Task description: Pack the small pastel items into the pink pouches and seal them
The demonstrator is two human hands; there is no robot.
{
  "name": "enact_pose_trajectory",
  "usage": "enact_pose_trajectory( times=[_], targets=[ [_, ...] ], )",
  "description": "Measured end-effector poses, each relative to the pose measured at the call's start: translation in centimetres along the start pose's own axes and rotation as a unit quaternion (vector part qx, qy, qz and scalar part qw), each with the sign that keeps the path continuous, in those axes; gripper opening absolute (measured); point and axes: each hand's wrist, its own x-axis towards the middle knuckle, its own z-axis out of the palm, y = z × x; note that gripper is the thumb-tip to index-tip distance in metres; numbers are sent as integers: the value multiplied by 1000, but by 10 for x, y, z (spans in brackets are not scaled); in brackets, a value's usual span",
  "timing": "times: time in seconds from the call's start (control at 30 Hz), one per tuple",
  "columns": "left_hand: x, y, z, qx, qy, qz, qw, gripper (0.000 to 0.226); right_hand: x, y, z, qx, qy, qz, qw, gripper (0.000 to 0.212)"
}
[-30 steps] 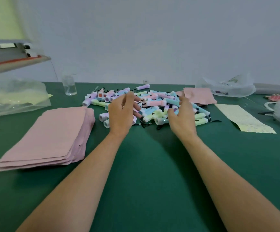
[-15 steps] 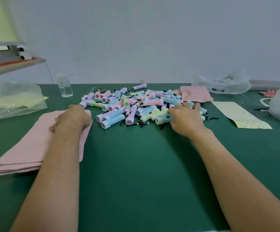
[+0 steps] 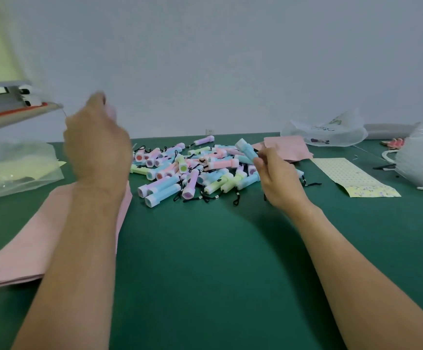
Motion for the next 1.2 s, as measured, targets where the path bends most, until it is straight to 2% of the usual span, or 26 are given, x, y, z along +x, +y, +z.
enact_pose_trajectory(
  times=[0.07, 0.13, 0.17, 0.27, 0.33, 0.43, 0.5, 0.57, 0.63, 0.67, 0.73, 0.8, 0.87, 0.97, 1.03, 1.07, 1.13, 1.2],
  targets=[
    [-12, 25, 7, -156, 114, 71, 979, 39, -2, -6, 1, 118, 33, 28, 992, 30],
    [-27, 36, 26, -272, 137, 65, 950, 39, -2, -13, 2, 195, 61, 64, 977, 39],
    [-33, 36, 38, -325, 130, 26, 936, 38, -1, -16, 1, 233, 72, 84, 966, 41],
    [-45, 25, 68, -449, 80, -165, 875, 39, 1, -21, 0, 301, 92, 125, 941, 45],
    [-50, 13, 84, -462, 46, -268, 844, 42, 0, -20, -2, 313, 90, 147, 934, 45],
    [-60, -7, 103, -447, -49, -360, 817, 47, 0, -17, 0, 346, 69, 208, 912, 41],
    [-71, -15, 112, -427, -93, -362, 824, 47, 0, -16, 1, 366, 105, 215, 899, 24],
    [-82, -19, 116, -390, -120, -318, 856, 41, 1, -16, 1, 361, 166, 201, 895, 10],
    [-87, -20, 119, -389, -129, -280, 868, 29, 0, -13, 1, 326, 205, 201, 901, 13],
    [-88, -21, 120, -389, -127, -274, 871, 23, -1, -10, 2, 285, 208, 201, 914, 17],
    [-87, -21, 124, -391, -129, -278, 868, 16, -2, -2, 6, 131, 156, 165, 965, 17],
    [-88, -21, 125, -399, -140, -291, 858, 18, -7, 1, 9, -33, 55, 103, 993, 11],
    [-89, -24, 127, -407, -154, -305, 847, 23, -11, -2, 12, -120, -51, 72, 989, 17],
    [-89, -27, 126, -449, -156, -331, 815, 25, -15, -10, 15, -217, -146, 43, 964, 47],
    [-87, -29, 125, -475, -142, -356, 792, 23, -14, -16, 14, -238, -162, 20, 957, 67],
    [-87, -30, 125, -482, -127, -370, 784, 21, -15, -20, 13, -213, -156, 2, 965, 72],
    [-86, -34, 126, -491, -91, -402, 767, 19, -19, -30, 9, -106, -142, -44, 983, 63],
    [-85, -37, 127, -490, -52, -435, 753, 17, -24, -39, 7, -46, -180, -75, 980, 52]
  ],
)
